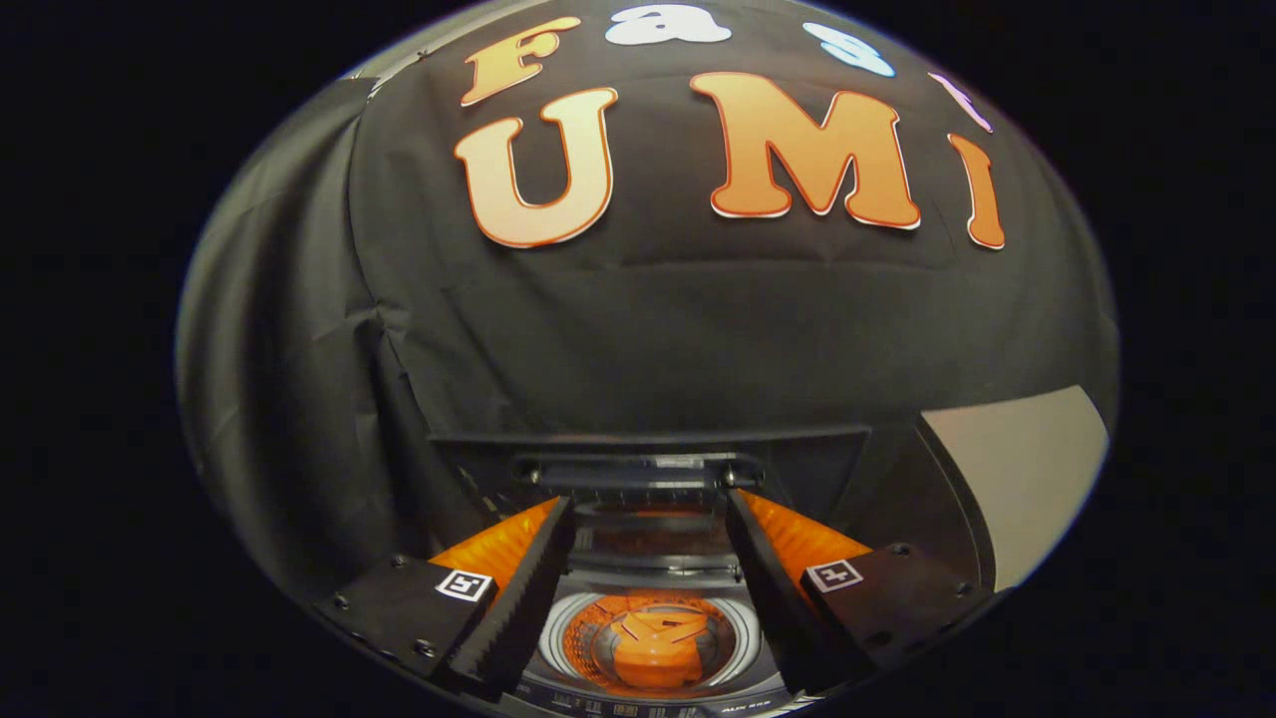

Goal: Put the clothes into the washing machine and then close the washing machine lid.

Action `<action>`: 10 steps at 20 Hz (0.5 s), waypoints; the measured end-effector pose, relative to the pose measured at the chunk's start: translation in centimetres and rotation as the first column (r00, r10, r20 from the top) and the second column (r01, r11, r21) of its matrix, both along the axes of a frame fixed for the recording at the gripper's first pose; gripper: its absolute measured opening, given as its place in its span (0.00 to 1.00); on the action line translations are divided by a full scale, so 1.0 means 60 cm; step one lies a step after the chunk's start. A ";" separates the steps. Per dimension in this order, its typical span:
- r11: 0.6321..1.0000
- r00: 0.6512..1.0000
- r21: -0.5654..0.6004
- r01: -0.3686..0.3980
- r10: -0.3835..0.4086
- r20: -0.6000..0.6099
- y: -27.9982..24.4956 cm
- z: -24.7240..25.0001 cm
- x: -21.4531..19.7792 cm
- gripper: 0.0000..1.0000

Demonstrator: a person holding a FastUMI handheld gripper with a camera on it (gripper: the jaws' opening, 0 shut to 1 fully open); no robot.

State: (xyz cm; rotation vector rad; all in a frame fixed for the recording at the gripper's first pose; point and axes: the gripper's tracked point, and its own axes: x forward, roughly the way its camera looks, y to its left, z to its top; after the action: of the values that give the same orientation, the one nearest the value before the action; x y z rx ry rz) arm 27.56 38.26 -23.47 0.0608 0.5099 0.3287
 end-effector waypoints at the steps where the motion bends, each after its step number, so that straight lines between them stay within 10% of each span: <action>1: 0.999 1.000 0.032 0.014 -0.014 0.012 0.006 0.014 0.014 0.99; 10: 0.999 0.999 0.006 0.034 -0.034 0.012 0.025 0.017 0.119 0.99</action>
State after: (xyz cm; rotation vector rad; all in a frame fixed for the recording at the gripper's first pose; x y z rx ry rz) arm 34.69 39.79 -22.44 0.0727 0.4953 0.2972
